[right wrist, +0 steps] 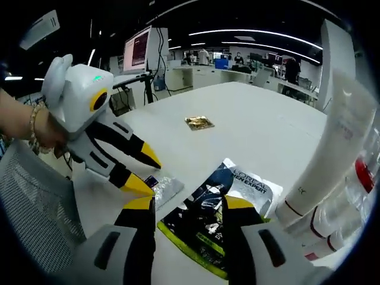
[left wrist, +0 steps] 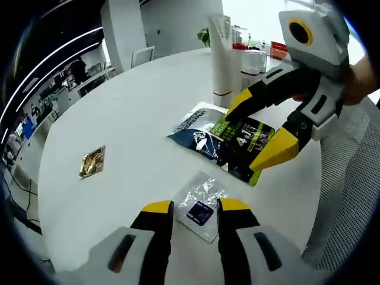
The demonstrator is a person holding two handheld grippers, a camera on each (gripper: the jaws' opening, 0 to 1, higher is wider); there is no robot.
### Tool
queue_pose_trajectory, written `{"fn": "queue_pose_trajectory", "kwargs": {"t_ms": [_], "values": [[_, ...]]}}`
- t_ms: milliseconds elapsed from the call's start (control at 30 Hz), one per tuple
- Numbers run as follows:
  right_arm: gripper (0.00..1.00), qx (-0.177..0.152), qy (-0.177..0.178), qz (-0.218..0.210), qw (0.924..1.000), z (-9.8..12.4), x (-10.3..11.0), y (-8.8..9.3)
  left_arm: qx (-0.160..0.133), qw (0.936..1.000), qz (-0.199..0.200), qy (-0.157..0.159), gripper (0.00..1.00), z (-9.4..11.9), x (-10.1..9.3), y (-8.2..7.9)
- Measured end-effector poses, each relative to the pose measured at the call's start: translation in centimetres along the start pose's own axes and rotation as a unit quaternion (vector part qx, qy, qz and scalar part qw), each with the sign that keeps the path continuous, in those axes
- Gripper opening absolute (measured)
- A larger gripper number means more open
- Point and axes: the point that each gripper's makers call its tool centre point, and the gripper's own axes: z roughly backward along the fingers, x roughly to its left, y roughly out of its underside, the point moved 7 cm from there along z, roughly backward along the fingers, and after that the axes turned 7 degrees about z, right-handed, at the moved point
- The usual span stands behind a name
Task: Arrange the skincare products in the storage area until every visible bottle or jar stands upright without overlapping.
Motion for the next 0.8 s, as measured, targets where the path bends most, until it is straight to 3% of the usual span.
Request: {"fn": "queue_pose_trajectory", "kwargs": {"t_ms": [167,267,367,533,800], "values": [[0.5,0.0,-0.001,-0.014,0.9999,1.1,0.3,0.5,-0.006,0.9999,0.013,-0.006,0.32,0.6,0.5,0.2],[0.64,-0.014,-0.029,-0.076,0.9966,1.7,0.8,1.1,-0.01,0.9997,0.022,-0.008,0.35,1.2,0.4,0.0],[0.77,-0.012,-0.033,-0.071,0.9968,2.6,0.7,1.5,-0.01,0.9994,0.031,-0.007,0.41,1.6,0.3,0.0],[0.83,-0.004,-0.036,-0.08,0.9962,3.9,1.0,1.7,-0.01,0.999,0.043,-0.005,0.49,2.2,-0.2,0.3],[0.87,-0.013,-0.008,-0.095,0.9953,6.6,0.5,1.9,-0.014,0.9977,0.067,0.002,0.6,3.4,-0.9,0.7]]}}
